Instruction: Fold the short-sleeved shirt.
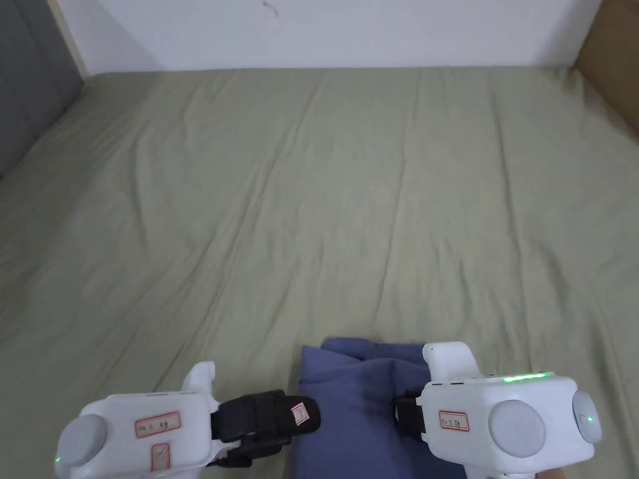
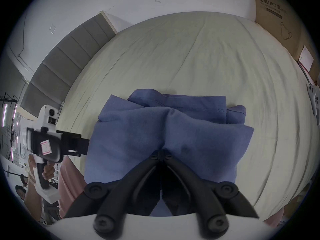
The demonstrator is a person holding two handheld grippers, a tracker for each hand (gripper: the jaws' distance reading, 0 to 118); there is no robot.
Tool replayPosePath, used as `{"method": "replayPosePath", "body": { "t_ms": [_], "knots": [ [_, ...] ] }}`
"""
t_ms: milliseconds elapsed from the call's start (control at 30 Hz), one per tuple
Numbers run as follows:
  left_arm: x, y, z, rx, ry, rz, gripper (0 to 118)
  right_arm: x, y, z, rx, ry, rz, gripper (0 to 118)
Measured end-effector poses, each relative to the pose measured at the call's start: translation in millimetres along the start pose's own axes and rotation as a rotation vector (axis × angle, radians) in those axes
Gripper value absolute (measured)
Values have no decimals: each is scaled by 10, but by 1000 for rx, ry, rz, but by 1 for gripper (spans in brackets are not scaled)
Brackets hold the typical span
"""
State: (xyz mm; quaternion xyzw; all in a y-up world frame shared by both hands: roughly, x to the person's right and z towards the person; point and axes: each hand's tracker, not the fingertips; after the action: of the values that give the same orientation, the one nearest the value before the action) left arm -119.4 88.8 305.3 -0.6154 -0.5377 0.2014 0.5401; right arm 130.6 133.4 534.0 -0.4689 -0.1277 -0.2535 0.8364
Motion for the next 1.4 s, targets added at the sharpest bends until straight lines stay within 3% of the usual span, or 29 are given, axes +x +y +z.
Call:
{"method": "replayPosePath", "body": {
  "t_ms": [333, 367, 400, 433, 500, 567, 733, 867, 1033, 1200, 1400],
  "knots": [
    [-106, 201, -708, -86, -137, 41, 92, 32, -3, 36, -2, 18, -28, 0],
    [-82, 213, -766, -96, -138, 24, 86, 35, -2, 37, -2, 20, -31, 0],
    [-58, 205, -799, -101, -126, 17, 62, 36, -1, 36, -2, 20, -33, 0],
    [-47, 211, -816, -124, -78, -12, 31, 39, -2, 36, -2, 18, -33, 0],
    [-82, 203, -844, -137, 32, -49, 26, 43, -7, 50, -2, 13, -38, 0],
    [-131, 224, -775, -134, -86, 32, 26, 31, -9, 88, 1, 20, -45, 0],
    [-34, 308, -525, -141, -13, -75, 26, -96, 41, 309, 79, -12, -27, 0],
    [-42, 516, 107, -111, 146, -161, 25, -200, 99, 477, 159, -18, -28, 0],
    [-189, 885, 1107, -84, 463, -231, 26, -296, 113, 562, 223, -34, -14, 0],
    [-427, 1264, 1871, -127, 824, -308, 25, -349, 98, 525, 213, -41, -30, 0],
    [-518, 1485, 2456, -147, 1149, -347, 26, -358, 67, 431, 173, -47, -41, 0]
  ]
}}
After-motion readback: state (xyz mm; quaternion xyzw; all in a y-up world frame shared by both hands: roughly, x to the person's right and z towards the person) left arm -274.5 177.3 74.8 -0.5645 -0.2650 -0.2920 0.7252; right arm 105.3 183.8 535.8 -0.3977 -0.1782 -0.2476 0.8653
